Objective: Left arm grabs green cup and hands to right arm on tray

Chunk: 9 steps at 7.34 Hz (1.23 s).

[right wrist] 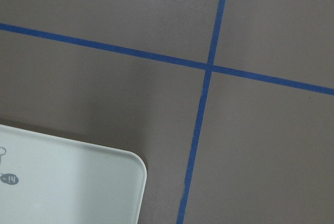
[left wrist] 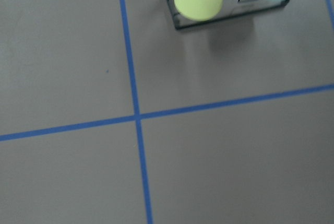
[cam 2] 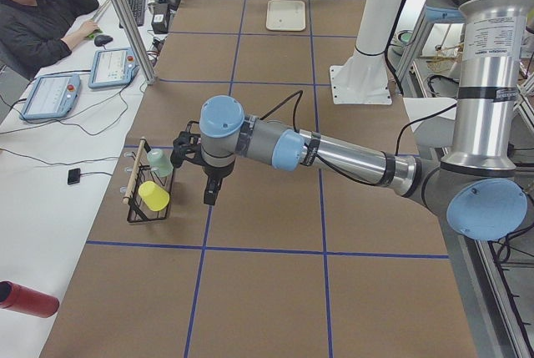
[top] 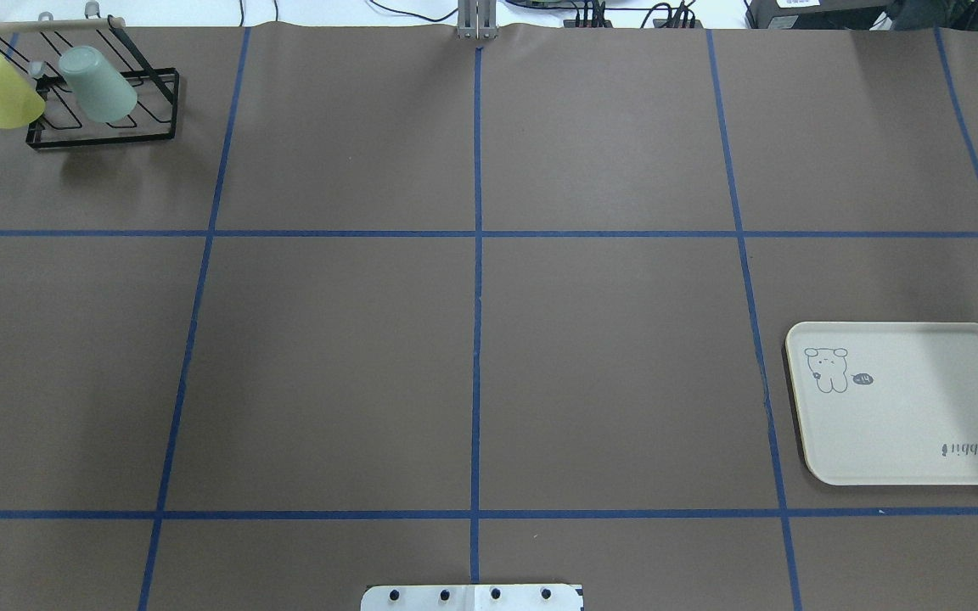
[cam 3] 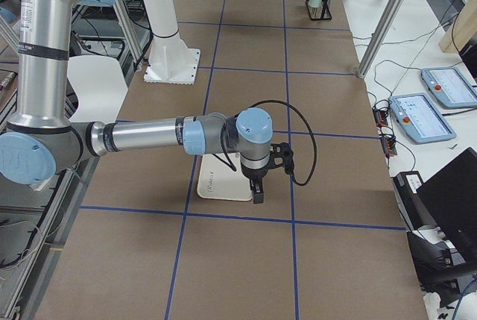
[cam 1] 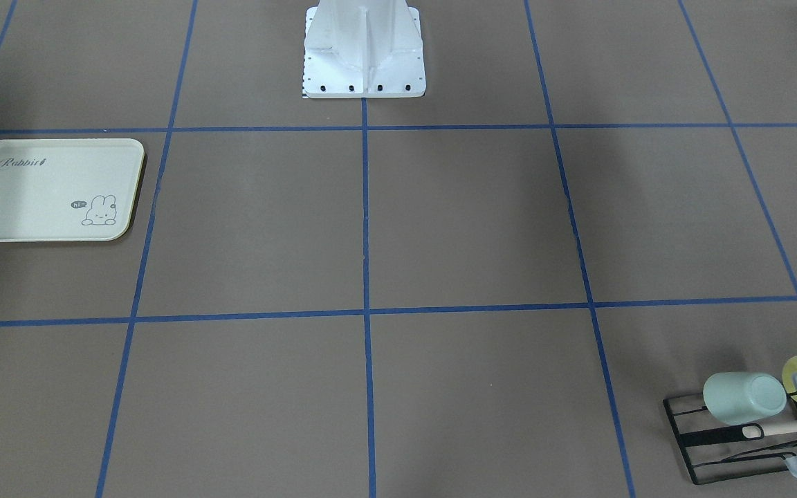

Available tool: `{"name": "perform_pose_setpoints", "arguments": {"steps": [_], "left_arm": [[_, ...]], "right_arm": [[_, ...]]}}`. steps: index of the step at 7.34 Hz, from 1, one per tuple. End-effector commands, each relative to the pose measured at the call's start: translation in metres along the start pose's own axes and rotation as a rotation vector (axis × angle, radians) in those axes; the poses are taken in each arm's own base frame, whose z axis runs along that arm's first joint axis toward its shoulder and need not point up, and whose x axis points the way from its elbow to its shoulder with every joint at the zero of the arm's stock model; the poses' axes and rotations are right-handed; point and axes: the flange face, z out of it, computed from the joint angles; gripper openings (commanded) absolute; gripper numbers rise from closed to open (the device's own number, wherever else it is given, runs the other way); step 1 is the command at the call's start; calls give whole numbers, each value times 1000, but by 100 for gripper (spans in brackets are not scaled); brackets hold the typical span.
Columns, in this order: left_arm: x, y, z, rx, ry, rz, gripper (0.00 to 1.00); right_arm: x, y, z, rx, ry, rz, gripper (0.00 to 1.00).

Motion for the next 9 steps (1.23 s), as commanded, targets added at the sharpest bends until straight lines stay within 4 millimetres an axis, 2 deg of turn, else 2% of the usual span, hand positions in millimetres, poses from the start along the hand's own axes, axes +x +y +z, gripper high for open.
{"name": "perform_pose_setpoints", "arguments": {"steps": [1,2,4,5,6,8,9], "left_arm": [[35,-46,14,4,18,66,100],[33,-67,20,-3,26,60,100],[36,-134,34,-16,16,43,100],[46,-167,37,-18,16,-20,100],[72,-184,55,-44,23,-48,100],[119,-218,90,-49,-89,-77,100],[134,-230,114,-85,-90,-79,100]], "right_arm": [[-3,-6,0,1,-1,-9,100],[-4,-7,0,1,-1,-12,100],[-5,-7,0,1,-1,-14,100],[-5,-8,1,0,-3,-15,100],[-5,-8,1,0,-3,-15,100],[-6,-8,2,-2,-3,-17,100],[-6,-8,2,-2,-3,-17,100]]}}
